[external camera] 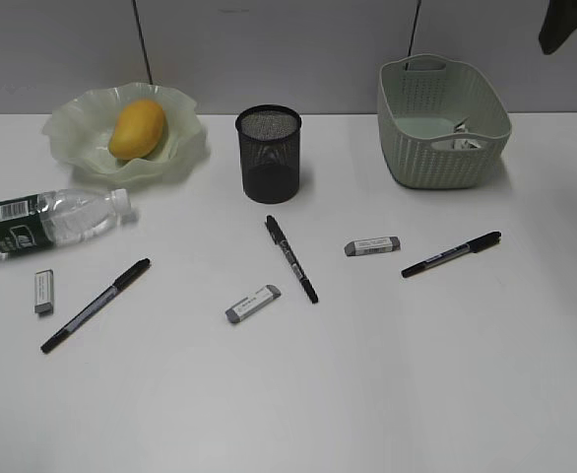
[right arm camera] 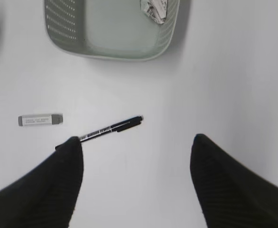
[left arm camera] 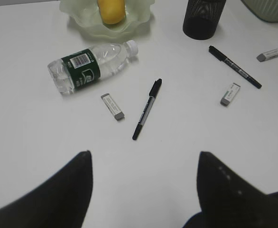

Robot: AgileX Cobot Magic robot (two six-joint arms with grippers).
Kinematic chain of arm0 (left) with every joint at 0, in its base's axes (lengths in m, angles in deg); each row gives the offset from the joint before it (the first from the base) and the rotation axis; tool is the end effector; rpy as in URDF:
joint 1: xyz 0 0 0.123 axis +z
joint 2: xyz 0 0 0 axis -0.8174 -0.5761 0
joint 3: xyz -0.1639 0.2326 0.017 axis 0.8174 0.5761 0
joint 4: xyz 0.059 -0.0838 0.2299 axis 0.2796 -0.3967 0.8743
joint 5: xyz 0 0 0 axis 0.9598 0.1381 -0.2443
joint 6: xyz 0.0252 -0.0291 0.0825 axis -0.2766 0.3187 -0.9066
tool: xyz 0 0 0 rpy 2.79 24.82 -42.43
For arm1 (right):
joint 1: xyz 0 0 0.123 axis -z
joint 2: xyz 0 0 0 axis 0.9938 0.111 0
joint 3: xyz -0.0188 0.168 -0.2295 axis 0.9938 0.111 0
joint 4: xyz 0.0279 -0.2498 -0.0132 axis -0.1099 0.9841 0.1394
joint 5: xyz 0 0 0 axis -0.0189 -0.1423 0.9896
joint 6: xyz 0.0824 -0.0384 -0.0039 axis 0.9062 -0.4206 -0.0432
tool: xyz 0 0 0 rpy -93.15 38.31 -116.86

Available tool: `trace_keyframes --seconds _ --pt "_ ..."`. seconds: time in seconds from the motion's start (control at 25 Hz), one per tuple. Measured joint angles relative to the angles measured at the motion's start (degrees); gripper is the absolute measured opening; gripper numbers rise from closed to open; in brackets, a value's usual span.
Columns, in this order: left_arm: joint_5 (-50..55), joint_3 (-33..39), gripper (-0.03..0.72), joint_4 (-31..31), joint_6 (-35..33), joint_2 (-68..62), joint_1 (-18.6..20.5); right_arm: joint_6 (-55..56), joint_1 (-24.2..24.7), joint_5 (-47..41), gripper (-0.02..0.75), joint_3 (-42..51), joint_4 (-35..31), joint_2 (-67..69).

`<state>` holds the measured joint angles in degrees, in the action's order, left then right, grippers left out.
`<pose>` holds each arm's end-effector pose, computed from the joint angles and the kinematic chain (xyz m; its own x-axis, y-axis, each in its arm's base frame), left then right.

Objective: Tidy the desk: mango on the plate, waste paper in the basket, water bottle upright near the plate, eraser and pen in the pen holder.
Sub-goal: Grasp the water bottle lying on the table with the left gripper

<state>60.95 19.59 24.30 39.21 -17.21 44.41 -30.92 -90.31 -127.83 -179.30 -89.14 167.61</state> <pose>0.0281 -0.0131 0.2982 -0.5233 0.0759 -0.8488 0.2413 0.9685 -0.0621 0.3994 0.0484 0.3386 -0.9034 -0.1066 -0.4154 -0.1245 0.9921 0.0162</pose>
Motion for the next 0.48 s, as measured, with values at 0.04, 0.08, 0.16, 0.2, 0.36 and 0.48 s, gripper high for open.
trace_keyframes --seconds 0.04,0.08,0.16,0.2,0.36,0.48 --pt "0.00 0.00 0.519 0.00 0.00 0.00 0.00 0.00 0.00 0.00 0.552 2.05 0.05 -2.57" --pt "0.00 0.00 0.518 0.00 0.00 0.00 0.00 0.00 0.00 0.00 0.551 4.40 0.05 -5.33" --pt "0.00 0.00 0.519 0.00 0.00 0.00 0.00 0.00 0.00 0.00 0.549 9.38 0.05 -10.89" --pt "0.00 0.00 0.519 0.00 0.00 0.00 0.00 0.00 0.00 0.00 0.549 12.47 0.05 -14.19" --pt "0.00 0.00 0.519 0.00 0.00 0.00 0.00 0.00 0.00 2.82 0.546 25.17 0.05 -28.30" --pt "0.00 0.00 0.519 0.00 0.00 0.00 0.00 0.00 0.00 8.84 0.545 34.06 0.05 -39.26"
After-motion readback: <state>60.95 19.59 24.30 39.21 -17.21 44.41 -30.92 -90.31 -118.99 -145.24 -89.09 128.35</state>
